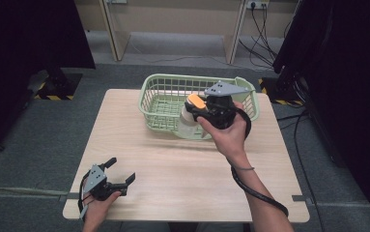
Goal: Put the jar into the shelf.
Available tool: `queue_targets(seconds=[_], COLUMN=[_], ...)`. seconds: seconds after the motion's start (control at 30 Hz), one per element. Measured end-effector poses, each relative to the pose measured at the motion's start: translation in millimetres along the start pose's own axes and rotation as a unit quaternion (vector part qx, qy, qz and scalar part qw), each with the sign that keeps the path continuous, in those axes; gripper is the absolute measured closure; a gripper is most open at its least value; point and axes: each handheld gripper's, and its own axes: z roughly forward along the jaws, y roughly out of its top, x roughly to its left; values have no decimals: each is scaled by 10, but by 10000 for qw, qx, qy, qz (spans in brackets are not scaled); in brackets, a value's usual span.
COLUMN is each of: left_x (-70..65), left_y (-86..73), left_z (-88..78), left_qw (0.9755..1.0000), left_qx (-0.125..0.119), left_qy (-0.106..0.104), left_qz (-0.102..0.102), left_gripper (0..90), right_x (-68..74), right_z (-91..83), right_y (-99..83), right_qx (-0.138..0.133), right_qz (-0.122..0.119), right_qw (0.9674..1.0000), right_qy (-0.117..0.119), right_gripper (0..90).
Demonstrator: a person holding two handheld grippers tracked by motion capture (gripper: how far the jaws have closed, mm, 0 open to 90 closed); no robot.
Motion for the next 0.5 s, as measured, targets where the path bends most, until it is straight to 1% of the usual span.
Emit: queue_targets(seconds=[0.13,0.3,0.5], left_x=[2,3,5], left_y=[0,0,-1], left_z=[1,-1,-2], left_qw=[10000,10000,10000], left_qx=[1,-7,-16], left_qy=[-5,-13,-28], left_qz=[-8,-11,-33], left_gripper=[20,20,20], right_x=[-96,-228,-369], right_z=[22,73,188], right_y=[105,235,345], right_qx=[-14,-59,-5], right_qz=[40,152,215], right_qw=[9999,9993,9979], right_qy=[-166,-341,-603], right_gripper=[588,588,588])
